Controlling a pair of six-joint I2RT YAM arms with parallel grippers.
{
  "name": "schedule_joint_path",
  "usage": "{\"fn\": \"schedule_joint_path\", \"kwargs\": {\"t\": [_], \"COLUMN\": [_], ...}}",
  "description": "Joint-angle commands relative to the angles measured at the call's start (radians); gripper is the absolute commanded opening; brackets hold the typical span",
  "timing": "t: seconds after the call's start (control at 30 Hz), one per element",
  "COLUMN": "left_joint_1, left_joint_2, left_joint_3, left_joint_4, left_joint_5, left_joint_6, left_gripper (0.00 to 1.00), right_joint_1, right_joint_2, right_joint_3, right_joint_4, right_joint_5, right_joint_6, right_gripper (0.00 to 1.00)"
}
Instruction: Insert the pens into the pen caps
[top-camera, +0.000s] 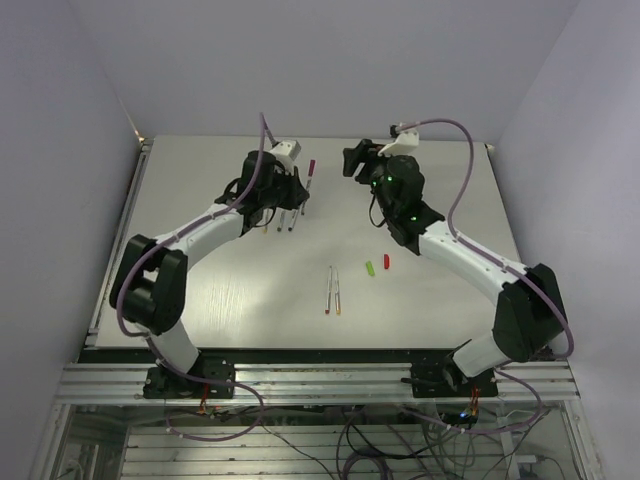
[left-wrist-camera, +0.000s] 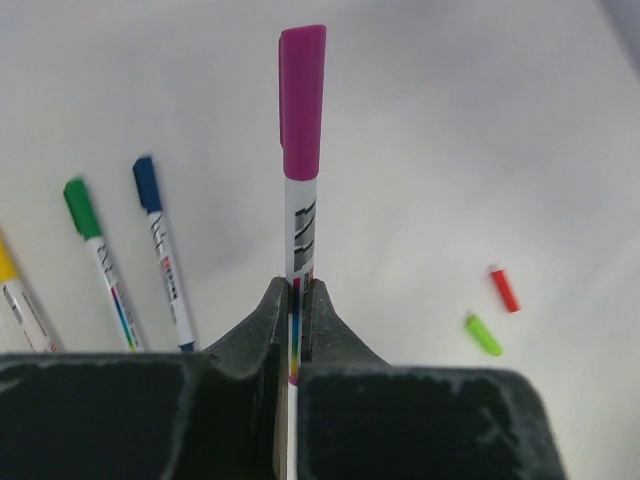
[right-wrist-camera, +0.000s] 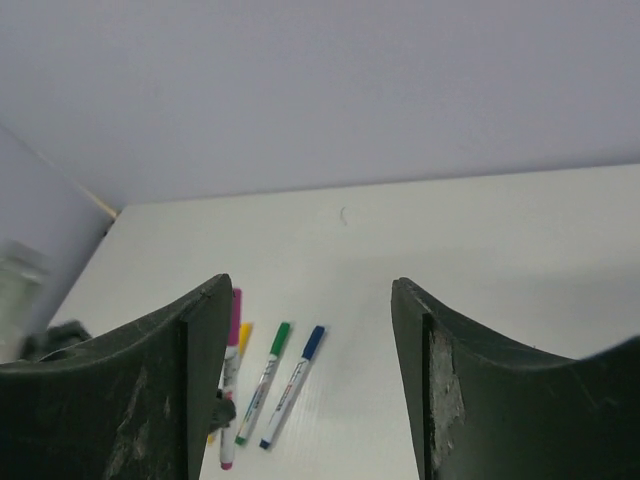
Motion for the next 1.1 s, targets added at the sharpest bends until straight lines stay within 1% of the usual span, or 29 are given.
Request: {"fn": "schedule_joint_path", "kwargs": {"t": [0.0,0.2,0.4,0.57,0.9,1.07], "left_joint_1": [-0.002,-0.004,-0.013,-0.018,-0.023,-0.023], "left_joint_2": [0.102,0.269,0.396,0.455,0.508,0.519], "left_joint_3": [0.084,0.249,0.383,0.426,0.451,0.444], "left_joint_4": [-0.139,-0.247,-0.349,-0.377,-0.395,-0.386], "left_joint_5": [-0.069,-0.098,-0.144,-0.135,-0.124,-0.105], "left_joint_6": [0.059,0.045,0.023,0.005,-0.013,-0.033], "left_gripper": [0.07,0.07,0.09,0.14,0.14,0.19], "right_joint_1": [-0.002,-0.001,-0.001,-0.002,-0.001,-0.001], "right_joint_2": [-0.084,-0.141,-0.159,-0.170,-0.163,-0.168], "right_joint_3": [-0.070,-0.126,-0.161,-0.186,-0.193,-0.203], "right_joint_4": [0.038,-0.052,-0.131,-0.148,-0.177,-0.176], "right_joint_5": [0.155,0.261,0.296,0.293,0.281,0.276], "right_joint_6": [-0.057,-0.034,-0.008,0.030,0.078,0.090], "right_gripper": [0.64,0.66,0.67,0.66,0.66,0.65]}}
